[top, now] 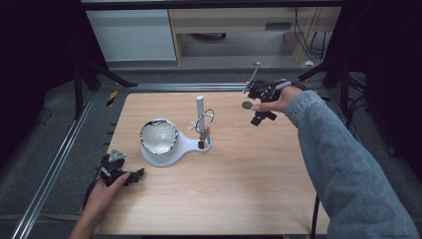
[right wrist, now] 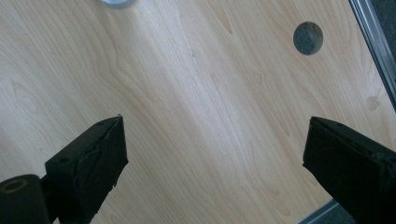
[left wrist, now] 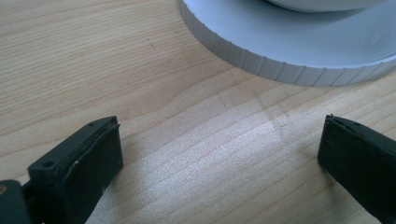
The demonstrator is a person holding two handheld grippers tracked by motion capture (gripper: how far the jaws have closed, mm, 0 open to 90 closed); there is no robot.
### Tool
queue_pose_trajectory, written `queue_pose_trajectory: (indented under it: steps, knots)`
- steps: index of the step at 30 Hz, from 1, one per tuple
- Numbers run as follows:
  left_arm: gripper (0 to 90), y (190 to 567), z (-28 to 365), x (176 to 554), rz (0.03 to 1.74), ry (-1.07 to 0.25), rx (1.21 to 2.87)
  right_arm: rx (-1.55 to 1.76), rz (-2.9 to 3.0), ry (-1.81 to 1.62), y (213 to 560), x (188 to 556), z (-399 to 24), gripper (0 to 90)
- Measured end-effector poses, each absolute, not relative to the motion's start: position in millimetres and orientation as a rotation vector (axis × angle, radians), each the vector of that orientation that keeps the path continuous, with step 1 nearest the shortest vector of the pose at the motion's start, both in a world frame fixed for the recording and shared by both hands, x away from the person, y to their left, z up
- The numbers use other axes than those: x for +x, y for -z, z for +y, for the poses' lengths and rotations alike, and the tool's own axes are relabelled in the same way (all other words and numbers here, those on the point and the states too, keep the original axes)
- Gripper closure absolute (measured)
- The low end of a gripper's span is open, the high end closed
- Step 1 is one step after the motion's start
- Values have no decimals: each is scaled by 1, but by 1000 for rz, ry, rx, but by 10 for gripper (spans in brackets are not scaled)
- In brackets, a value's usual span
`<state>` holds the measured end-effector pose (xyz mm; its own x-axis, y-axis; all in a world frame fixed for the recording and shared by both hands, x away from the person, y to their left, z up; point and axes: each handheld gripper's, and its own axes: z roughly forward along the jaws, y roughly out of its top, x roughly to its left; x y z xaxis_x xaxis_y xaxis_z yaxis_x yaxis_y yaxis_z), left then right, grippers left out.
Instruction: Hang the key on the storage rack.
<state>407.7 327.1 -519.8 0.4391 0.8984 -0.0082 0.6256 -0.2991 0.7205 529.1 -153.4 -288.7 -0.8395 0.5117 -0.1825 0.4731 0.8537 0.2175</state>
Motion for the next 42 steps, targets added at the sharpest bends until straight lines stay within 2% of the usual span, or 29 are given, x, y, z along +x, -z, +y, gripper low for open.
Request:
queue_pose_trajectory:
  steps: [16, 42]
  knots:
    - [0, 520, 327, 408, 1275, -533, 2034, 918, 2624, -393, 305, 524, -195, 111]
    - [0, 520, 327, 408, 1276, -531, 2035, 973, 2531, -534, 381, 495, -229, 162]
